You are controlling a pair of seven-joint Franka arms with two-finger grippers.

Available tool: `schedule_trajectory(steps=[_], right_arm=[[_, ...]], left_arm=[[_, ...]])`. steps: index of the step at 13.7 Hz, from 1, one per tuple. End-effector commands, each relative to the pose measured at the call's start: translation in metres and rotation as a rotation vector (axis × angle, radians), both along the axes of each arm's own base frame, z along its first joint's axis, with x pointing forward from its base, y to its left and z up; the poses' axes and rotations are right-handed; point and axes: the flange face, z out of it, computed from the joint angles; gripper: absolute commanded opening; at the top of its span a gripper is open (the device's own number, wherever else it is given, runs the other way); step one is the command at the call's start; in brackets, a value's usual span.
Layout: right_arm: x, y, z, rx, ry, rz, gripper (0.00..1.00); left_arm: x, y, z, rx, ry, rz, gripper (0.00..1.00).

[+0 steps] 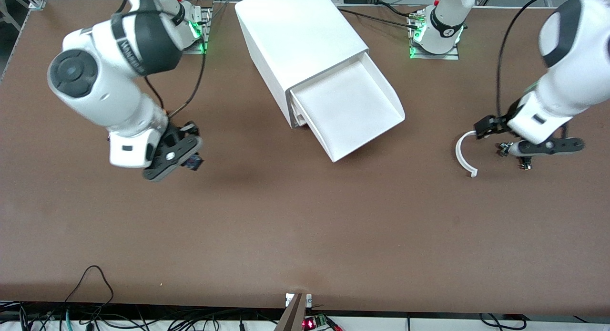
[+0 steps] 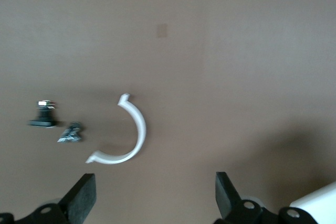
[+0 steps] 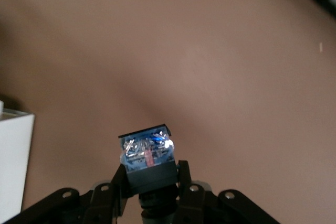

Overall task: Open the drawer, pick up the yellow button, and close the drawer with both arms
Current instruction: 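Lift the button out with the right gripper while the left gripper approaches, then push the drawer shut with the left gripper while the right gripper carries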

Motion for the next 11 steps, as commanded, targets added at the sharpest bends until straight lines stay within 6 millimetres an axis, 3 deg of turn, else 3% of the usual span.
schedule_trajectory(steps=[1, 3, 4, 8, 11], right_arm=[[-0.009, -0.068, -0.034, -0.036, 0.067, -0.13, 0.3], [-0.01, -0.125, -0.069, -0.054, 0.095, -0.193, 0.3], [-0.016, -0.143, -0.081, -0.064, 0.102, -0.2, 0.3], [-0.041, -0.192, -0.15, -0.086, 0.105, -0.198, 0.31], [-0.061, -0.217, -0.188, -0.082, 0.121, -0.236, 0.31]], left_arm=[[-0.008, -0.055, -0.066, -0.017, -0.042, 0.134, 1.0], [-0.015, -0.092, -0.104, -0.042, -0.053, 0.232, 1.0], [-0.019, -0.115, -0.115, -0.052, -0.054, 0.269, 1.0], [-0.054, -0.177, -0.133, -0.067, -0.039, 0.327, 1.0], [-0.087, -0.214, -0.134, -0.103, 0.015, 0.375, 1.0]])
